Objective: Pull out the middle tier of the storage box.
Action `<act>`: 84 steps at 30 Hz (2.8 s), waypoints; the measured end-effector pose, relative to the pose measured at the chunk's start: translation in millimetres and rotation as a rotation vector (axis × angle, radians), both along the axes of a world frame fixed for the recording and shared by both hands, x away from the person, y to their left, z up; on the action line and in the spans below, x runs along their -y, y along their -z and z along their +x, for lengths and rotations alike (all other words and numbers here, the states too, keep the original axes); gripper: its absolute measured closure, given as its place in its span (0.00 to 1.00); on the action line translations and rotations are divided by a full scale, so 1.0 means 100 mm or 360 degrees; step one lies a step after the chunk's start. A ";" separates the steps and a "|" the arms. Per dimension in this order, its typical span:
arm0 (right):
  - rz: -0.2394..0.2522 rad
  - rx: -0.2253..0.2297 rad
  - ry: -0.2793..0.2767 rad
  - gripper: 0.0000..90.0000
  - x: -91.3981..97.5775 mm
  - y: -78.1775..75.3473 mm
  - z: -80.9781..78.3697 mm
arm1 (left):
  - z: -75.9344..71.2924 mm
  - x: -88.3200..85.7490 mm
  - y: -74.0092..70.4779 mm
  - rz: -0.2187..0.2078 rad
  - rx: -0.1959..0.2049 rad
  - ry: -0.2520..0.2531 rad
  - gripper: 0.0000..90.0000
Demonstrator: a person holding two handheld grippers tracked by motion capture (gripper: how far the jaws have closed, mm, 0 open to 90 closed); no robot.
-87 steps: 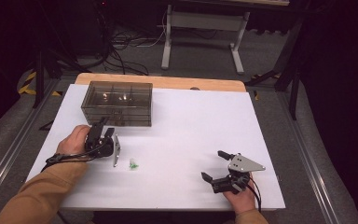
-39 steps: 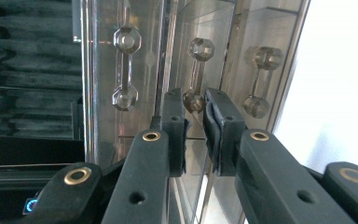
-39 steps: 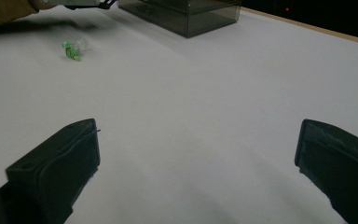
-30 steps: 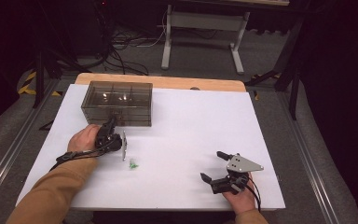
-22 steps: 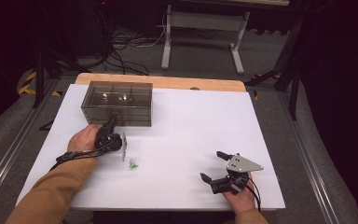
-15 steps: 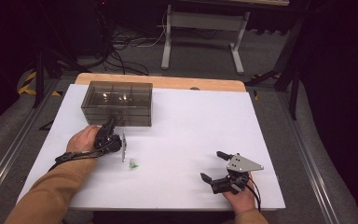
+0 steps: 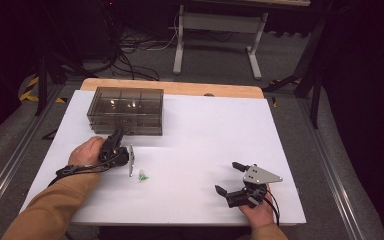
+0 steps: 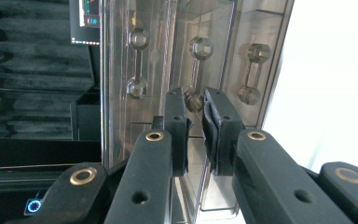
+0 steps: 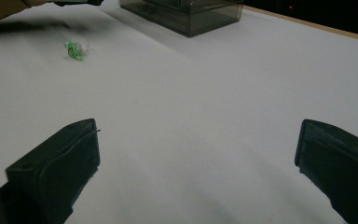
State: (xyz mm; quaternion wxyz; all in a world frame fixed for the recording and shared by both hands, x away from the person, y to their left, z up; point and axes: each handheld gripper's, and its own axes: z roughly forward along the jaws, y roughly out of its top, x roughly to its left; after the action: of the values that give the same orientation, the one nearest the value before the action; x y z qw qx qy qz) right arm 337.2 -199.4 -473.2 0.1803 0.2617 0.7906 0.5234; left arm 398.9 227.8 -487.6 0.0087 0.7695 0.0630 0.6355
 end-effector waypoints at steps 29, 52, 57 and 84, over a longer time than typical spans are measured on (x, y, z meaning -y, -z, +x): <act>-0.0008 -0.0004 0.0005 0.00 0.00 0.00 0.00 | -0.21 -0.04 -0.07 -0.0056 -0.0083 0.0047 0.89; -0.0006 -0.0005 0.0003 0.00 0.00 0.00 0.00 | -0.26 -0.15 -0.31 -0.0525 -0.0346 0.0128 0.64; -0.0006 -0.0007 0.0002 0.00 -0.01 0.00 0.00 | -0.26 -0.18 -0.38 -0.0643 -0.0403 0.0132 0.60; -0.0008 0.0004 0.0007 0.00 -0.01 0.00 0.00 | -0.11 -0.62 -0.78 -0.1601 -0.1043 0.0401 0.25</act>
State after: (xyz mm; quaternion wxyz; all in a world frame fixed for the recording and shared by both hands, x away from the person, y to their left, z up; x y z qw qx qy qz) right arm 336.8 -198.8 -473.2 0.1830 0.2623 0.7912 0.5212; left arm 387.9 290.3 -409.5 0.4261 0.8280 0.2631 0.2522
